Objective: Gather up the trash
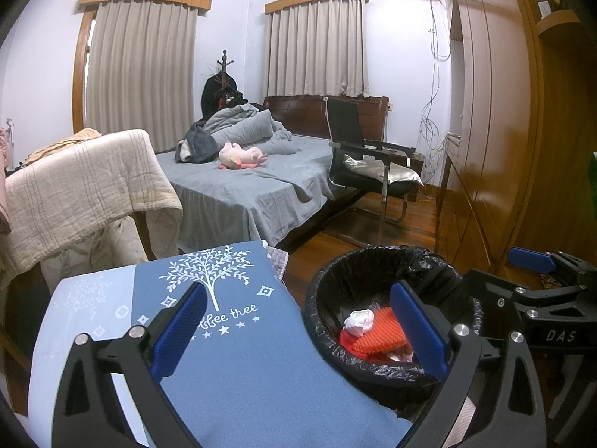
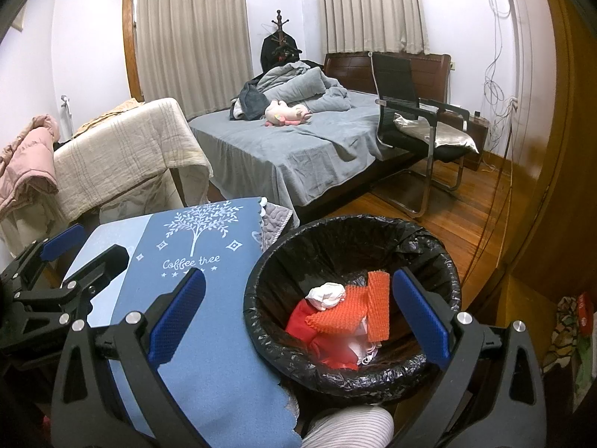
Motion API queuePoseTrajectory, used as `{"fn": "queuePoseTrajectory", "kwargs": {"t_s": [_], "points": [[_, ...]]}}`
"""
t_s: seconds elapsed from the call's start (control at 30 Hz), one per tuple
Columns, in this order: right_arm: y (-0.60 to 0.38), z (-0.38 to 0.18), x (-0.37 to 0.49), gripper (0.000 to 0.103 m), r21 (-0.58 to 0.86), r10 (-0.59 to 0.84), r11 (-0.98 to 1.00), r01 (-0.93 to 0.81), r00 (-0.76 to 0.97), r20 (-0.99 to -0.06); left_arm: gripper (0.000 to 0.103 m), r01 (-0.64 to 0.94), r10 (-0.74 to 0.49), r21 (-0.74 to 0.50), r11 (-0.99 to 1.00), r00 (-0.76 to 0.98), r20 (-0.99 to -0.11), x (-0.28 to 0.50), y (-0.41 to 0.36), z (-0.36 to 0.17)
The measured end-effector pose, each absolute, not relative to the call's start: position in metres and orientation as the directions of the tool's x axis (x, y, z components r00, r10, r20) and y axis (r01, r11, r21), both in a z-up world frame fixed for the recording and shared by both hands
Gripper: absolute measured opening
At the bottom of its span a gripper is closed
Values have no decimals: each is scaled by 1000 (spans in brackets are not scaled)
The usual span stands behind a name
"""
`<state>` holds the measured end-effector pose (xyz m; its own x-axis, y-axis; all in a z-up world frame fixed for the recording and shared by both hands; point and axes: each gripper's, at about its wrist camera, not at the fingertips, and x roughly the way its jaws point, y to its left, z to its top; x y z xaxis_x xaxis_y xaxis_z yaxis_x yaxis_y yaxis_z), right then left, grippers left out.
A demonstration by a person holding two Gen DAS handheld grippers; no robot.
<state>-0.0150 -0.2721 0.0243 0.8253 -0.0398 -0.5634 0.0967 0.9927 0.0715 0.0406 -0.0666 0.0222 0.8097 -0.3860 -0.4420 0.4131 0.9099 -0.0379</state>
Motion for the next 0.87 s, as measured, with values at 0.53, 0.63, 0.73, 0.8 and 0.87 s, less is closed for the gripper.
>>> {"fn": "queuePoseTrajectory", "kwargs": {"t_s": [0.53,0.63,0.73,0.8,0.87], "points": [[-272,24,-15,98,72,-40,993,97,824,-565,97,412,-385,-37,910,809,-444,41,-67,23],[-272,25,-15,98,72,-39,993,97,824,-565,97,413,-385,-37,910,809,-443,41,-67,23],[-272,25,-15,98,73,-39,993,98,824,-565,97,413,-385,-37,910,809,-444,41,-67,24],[-272,25,-15,98,72,-39,993,97,824,-566,97,413,-385,-38,910,808,-446,41,-68,24],[-272,25,-14,98,72,-39,993,97,824,-566,97,413,-385,-37,910,809,-444,41,-67,24]]}}
